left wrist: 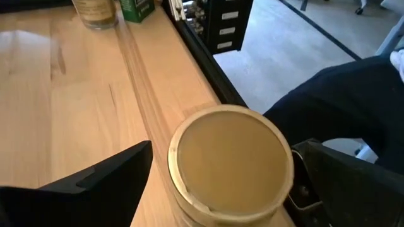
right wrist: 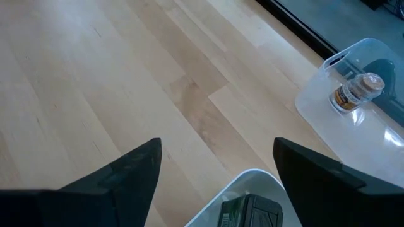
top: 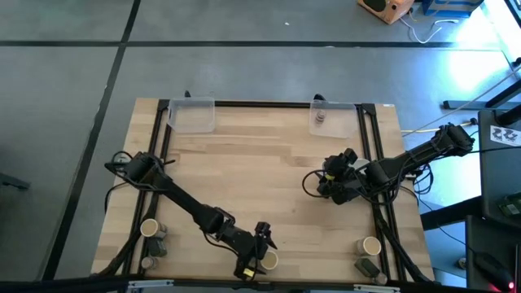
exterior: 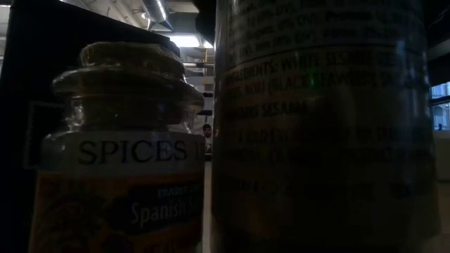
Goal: Sort spices by type
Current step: Put the middle cream brown seasoning bottle into the left transparent bin
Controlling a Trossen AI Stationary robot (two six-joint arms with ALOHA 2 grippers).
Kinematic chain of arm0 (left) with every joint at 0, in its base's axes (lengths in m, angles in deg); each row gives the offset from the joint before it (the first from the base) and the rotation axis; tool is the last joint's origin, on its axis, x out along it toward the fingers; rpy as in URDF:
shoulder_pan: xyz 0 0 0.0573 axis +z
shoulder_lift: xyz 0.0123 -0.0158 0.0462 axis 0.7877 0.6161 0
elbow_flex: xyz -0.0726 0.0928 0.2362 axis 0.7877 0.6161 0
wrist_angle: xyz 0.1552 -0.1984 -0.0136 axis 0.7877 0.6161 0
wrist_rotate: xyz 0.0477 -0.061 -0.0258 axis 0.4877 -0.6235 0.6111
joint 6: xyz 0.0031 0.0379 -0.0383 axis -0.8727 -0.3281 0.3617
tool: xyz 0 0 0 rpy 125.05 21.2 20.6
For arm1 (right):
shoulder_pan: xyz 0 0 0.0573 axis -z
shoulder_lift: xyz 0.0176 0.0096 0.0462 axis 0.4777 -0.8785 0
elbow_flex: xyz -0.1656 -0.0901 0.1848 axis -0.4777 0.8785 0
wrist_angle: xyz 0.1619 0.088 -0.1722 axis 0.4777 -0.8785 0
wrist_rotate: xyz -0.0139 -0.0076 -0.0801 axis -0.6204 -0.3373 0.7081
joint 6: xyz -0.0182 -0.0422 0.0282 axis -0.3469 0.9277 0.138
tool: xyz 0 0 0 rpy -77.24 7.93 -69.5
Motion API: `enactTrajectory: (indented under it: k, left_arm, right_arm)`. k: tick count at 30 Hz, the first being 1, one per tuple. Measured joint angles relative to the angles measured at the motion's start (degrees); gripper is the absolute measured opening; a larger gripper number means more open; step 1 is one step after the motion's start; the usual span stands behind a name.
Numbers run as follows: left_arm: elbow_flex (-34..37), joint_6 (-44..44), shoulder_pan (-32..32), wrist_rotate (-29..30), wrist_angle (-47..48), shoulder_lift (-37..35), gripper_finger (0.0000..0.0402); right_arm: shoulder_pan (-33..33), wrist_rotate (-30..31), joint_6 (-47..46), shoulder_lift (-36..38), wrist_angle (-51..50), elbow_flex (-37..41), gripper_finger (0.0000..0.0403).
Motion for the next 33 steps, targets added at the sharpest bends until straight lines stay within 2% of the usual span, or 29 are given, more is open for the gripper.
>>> enactTrajectory:
  k: [9, 13, 25, 28, 33]
  left_arm:
    - [0.0, -1.8, 0.0, 0.2, 0.4, 0.1, 0.0395]
    - [0.0, 1.3, -0.1, 0.2, 0.3, 0.1, 0.0395]
    - [0.0, 1.7, 0.0, 1.1, -3.6, 3.1, 0.0394]
    - [0.0, 2.3, 0.1, 1.0, -3.6, 3.1, 0.0381]
    - [0.0, 2.9, 0.3, 1.0, -3.3, 3.1, 0.0327]
  right_arm:
    - [0.0, -0.1, 0.0, 0.0, 0.0, 0.0, 0.0303]
    - [0.0, -0.1, 0.0, 0.0, 0.0, 0.0, 0.0303]
    - [0.0, 0.0, 0.0, 0.0, 0.4, 0.0, 0.0303]
    - [0.0, 0.1, 0.0, 0.0, 0.4, 0.0, 0.0303]
    - [0.0, 0.1, 0.0, 0.0, 0.4, 0.0, 0.0303]
